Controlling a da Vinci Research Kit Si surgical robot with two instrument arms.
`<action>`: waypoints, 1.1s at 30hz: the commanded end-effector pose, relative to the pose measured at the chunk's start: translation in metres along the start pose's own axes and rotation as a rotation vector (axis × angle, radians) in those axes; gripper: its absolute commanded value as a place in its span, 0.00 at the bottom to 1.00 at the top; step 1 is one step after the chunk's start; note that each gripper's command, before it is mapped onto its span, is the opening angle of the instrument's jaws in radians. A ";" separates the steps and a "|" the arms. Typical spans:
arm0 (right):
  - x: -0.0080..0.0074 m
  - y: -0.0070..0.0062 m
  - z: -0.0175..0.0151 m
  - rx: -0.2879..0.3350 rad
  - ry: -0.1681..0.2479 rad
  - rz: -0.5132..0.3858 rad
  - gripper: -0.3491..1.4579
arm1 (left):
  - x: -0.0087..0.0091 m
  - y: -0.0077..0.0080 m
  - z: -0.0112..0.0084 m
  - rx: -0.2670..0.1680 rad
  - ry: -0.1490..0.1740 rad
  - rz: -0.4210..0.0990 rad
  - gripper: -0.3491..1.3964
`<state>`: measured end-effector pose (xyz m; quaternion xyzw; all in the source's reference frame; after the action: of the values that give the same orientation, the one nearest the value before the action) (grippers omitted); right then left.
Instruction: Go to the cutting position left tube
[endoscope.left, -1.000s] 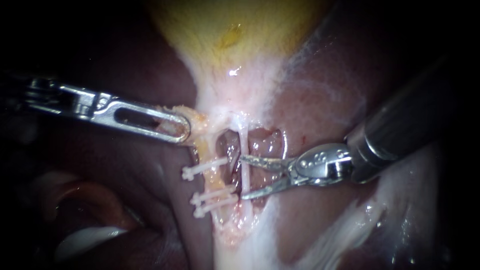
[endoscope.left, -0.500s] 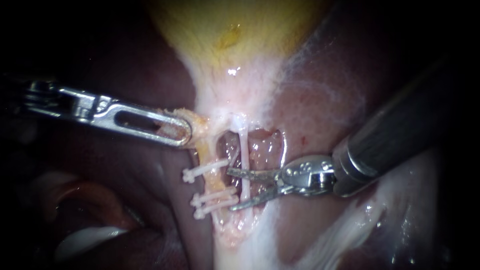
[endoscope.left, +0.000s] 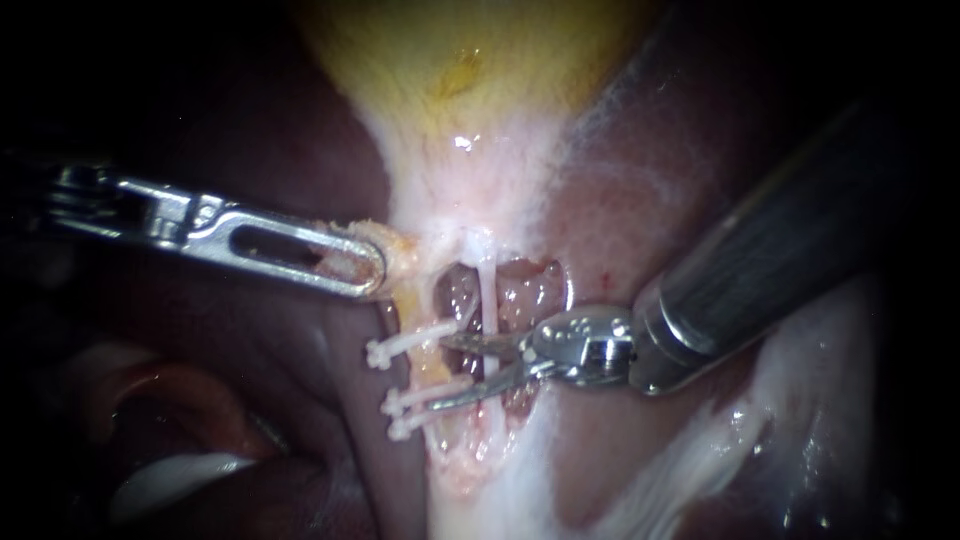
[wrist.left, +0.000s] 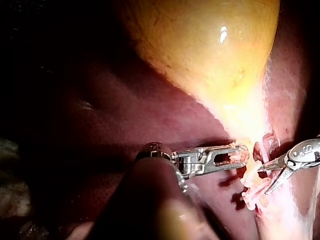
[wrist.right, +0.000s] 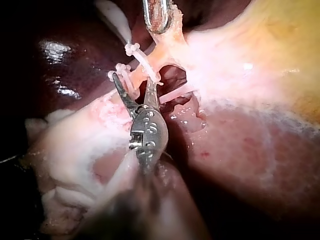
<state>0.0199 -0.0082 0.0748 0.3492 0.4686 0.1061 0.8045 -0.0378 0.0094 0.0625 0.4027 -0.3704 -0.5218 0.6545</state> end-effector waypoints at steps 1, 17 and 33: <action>0.0001 0.0000 0.0001 0.006 0.007 0.007 0.85 | 0.0000 0.0000 0.0000 -0.001 0.000 0.000 0.00; 0.0018 0.0014 0.0025 0.083 0.068 0.062 0.85 | -0.0001 -0.0002 0.0004 0.002 0.003 -0.001 0.00; 0.0029 0.0012 0.0049 0.080 0.069 0.065 0.86 | -0.0002 -0.0004 0.0008 0.002 0.003 -0.002 0.00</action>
<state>0.0259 -0.0082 0.0752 0.3923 0.4884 0.1253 0.7693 -0.0387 0.0094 0.0624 0.4046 -0.3698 -0.5213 0.6541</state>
